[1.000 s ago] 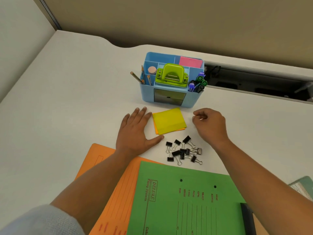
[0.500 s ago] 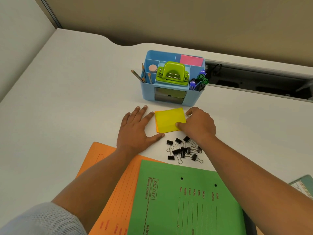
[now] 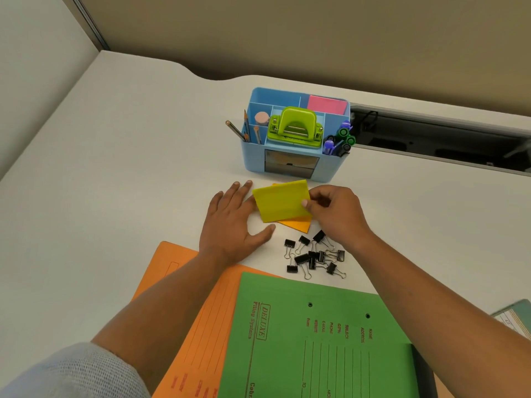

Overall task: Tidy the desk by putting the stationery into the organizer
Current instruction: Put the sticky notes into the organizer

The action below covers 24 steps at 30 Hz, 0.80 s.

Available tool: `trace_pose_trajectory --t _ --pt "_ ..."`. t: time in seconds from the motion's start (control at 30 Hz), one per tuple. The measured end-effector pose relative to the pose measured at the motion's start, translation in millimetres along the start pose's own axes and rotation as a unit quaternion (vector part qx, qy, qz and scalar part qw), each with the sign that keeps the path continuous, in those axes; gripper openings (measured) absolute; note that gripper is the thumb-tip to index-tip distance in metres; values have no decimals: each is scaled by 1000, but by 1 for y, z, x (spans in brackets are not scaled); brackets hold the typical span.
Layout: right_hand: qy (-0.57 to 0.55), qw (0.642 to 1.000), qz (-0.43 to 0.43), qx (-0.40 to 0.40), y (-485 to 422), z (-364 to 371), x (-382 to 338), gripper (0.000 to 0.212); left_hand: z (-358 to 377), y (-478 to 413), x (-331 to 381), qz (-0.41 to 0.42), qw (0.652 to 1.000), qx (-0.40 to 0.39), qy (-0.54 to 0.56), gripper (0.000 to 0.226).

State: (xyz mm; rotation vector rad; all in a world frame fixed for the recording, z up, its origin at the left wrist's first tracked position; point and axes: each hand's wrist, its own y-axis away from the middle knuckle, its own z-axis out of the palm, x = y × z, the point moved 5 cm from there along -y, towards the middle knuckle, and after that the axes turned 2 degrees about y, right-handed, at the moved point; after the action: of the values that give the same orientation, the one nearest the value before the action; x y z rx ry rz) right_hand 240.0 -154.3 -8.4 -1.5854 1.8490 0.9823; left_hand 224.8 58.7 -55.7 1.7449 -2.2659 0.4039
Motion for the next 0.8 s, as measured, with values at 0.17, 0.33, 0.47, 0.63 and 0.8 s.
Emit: trace_pose_trajectory --t 0.17,0.33,0.47,0.63,0.8 --pt "31 997 -72 13 13 -19 -21 13 -2 1 -3 -31 998 21 58 68" --pt "29 977 -195 81 38 -55 -65 18 0 2 -8 -82 995 46 40 64" --pt "75 929 -322 166 46 -100 -114 15 3 2 -11 -95 994 51 26 61" --pt "161 874 -390 241 10 -153 -156 17 5 1 -9 -105 994 40 -2 63" --pt "249 868 -363 231 -59 -163 -154 24 4 0 -8 -110 993 41 -5 63"
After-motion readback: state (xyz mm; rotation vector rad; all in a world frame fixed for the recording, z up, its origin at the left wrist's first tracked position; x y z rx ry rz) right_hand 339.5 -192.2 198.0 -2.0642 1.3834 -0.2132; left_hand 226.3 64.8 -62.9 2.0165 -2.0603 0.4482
